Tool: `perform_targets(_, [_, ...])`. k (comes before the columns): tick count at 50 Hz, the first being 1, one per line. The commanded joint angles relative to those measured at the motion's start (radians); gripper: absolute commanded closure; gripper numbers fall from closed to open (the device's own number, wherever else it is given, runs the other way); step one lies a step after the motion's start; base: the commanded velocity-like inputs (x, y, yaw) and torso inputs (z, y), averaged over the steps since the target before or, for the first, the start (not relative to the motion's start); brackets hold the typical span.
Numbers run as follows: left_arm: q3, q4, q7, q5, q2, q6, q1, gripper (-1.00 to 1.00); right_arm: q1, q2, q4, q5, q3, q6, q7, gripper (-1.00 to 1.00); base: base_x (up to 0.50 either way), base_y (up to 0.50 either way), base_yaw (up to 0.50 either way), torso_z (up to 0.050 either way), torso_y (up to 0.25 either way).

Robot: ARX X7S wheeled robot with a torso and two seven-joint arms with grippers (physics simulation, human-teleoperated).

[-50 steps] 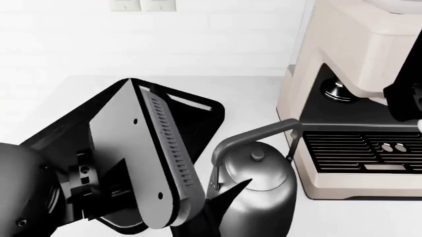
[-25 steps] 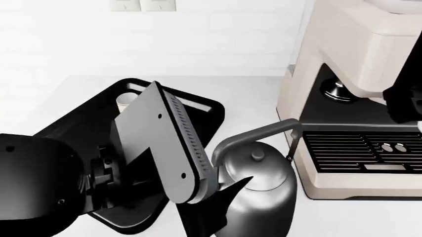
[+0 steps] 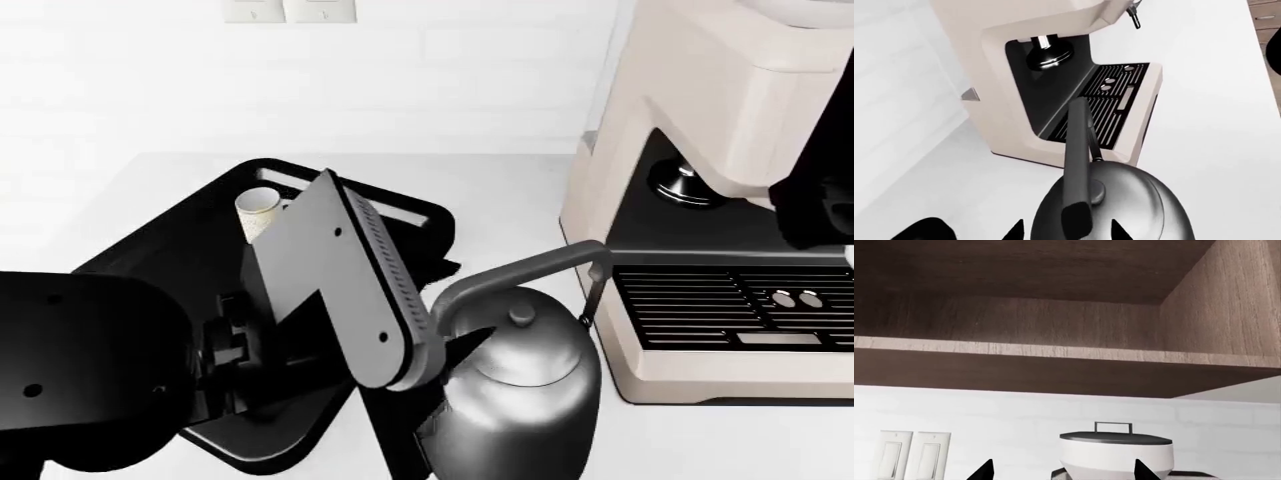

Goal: Pick the kettle from the counter and place it on the tray. Then pick the mug from the cabinet and place it on the tray. Then close the cabinet doors.

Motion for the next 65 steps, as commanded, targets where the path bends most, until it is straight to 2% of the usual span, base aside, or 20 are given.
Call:
perform_targets(1, [0.007,-0.005,0.006,0.008,-0.006,0.023,0.013,1.00,-0.009,-0.012,0.001,0.001,0.015,0.016,-0.001,-1.00,0.00,0.00,0.00,0.000,0.000])
perform_targets(22, [0.004,-0.013,0.003,0.026,-0.018,0.062,0.005,1.00,-0.014,-0.033,0.002,0.002,0.031,0.042,0.002,-1.00,0.00,0.00,0.00,0.000,0.000])
perform_targets(34, [-0.084,-0.099,-0.140,0.014,0.036,0.138,-0.148,1.00,-0.009,-0.040,0.003,0.007,0.036,0.053,0.005,-1.00,0.00,0.00,0.00,0.002,0.002])
perform_targets(44, [-0.099,-0.120,-0.173,0.005,0.044,0.157,-0.185,1.00,-0.007,-0.039,0.004,0.018,0.046,0.057,0.012,-1.00,0.00,0.00,0.00,0.001,0.003])
perform_targets(59, [-0.104,-0.161,-0.187,0.091,0.037,0.192,-0.209,1.00,-0.010,-0.052,0.005,0.020,0.056,0.073,0.015,-1.00,0.00,0.00,0.00,0.001,0.003])
perform_targets(65, [-0.114,-0.197,-0.217,0.186,0.051,0.242,-0.230,1.00,-0.013,-0.055,0.006,0.022,0.063,0.079,0.014,-1.00,0.00,0.00,0.00,0.002,0.003])
